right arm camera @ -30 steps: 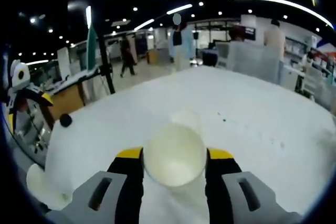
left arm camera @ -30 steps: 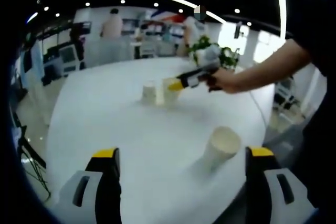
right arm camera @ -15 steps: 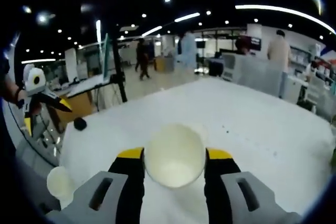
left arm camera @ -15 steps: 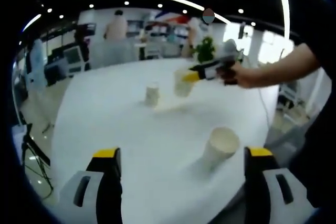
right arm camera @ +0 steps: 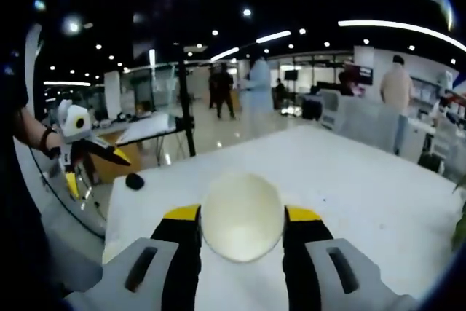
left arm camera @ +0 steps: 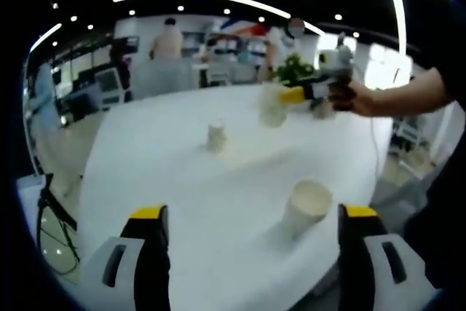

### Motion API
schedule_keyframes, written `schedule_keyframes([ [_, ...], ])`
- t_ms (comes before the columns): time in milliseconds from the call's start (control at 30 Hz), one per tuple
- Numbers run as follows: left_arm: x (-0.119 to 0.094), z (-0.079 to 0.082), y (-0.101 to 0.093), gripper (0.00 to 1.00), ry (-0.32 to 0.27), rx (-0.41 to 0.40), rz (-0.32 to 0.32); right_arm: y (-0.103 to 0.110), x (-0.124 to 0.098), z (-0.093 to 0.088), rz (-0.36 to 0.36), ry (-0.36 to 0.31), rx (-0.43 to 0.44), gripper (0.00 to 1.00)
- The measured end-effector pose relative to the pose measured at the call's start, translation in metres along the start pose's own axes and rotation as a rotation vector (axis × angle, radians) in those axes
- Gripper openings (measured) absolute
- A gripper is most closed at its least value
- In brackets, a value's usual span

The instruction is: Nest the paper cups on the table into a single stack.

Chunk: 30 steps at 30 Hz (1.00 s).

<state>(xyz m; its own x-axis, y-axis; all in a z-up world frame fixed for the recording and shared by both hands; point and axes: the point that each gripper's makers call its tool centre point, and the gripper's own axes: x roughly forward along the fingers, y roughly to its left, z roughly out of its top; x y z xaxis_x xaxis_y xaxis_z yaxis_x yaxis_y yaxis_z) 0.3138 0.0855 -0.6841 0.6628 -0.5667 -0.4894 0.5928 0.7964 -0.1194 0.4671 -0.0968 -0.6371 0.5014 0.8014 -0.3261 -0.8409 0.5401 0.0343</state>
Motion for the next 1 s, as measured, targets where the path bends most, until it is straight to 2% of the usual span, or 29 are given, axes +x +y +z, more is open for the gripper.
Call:
schedule_keyframes([
  [467,-0.002,0.004,-0.007,0.95,-0.012,0.008,0.012,0.032,-0.031,0.047,0.063,-0.089,-0.028,0.39],
  [1000,0.0,0.005,-0.012,0.94,-0.01,0.022,0.017,0.069,-0.061,0.092,0.14,-0.197,0.001,0.38],
])
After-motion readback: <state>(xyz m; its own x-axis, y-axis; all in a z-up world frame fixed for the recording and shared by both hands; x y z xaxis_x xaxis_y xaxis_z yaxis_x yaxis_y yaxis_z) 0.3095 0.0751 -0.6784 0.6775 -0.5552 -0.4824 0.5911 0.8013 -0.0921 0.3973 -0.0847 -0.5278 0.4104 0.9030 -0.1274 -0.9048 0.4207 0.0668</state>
